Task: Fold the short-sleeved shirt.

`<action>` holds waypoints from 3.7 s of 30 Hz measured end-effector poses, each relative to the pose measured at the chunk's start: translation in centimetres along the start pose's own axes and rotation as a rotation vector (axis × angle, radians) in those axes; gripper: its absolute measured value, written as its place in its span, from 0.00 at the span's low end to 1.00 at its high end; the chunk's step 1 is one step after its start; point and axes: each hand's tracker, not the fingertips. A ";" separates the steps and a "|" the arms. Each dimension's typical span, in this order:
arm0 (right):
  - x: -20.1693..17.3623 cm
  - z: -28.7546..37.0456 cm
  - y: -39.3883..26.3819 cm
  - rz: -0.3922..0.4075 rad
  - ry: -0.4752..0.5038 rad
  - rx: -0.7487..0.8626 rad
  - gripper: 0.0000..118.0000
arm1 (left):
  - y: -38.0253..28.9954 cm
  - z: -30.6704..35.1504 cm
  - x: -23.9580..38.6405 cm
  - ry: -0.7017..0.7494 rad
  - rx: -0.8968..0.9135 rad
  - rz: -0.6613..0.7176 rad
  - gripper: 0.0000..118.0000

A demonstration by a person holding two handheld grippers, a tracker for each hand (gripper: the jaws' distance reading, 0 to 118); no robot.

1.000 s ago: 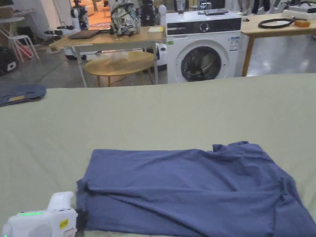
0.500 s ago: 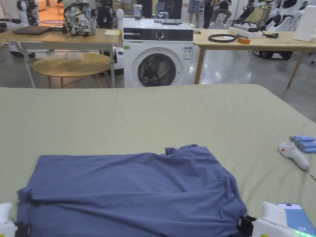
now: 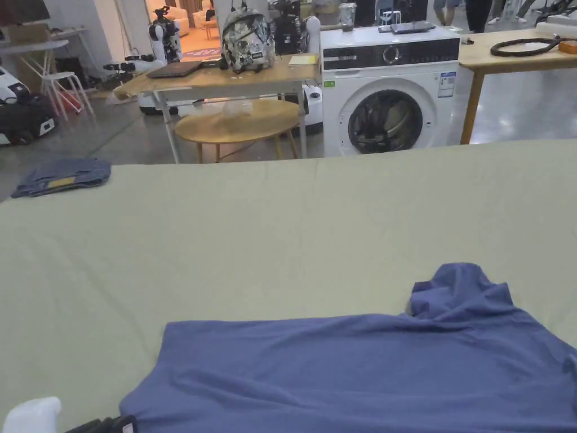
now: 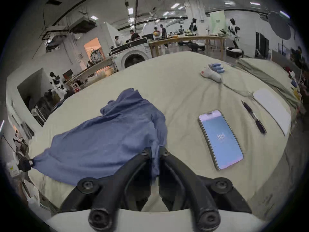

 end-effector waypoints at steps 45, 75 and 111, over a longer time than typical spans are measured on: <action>-8.7 3.3 -2.8 0.353 0.221 0.241 0.00 | 10.9 -12.7 0.1 0.099 -0.062 -0.098 0.38; -5.8 -23.7 12.3 0.354 -0.089 -0.402 0.00 | 9.1 -20.7 1.5 0.201 -0.301 -0.107 0.00; 1.2 7.8 -3.7 0.190 0.024 0.207 0.44 | -0.9 7.8 1.7 0.012 0.296 -0.169 0.41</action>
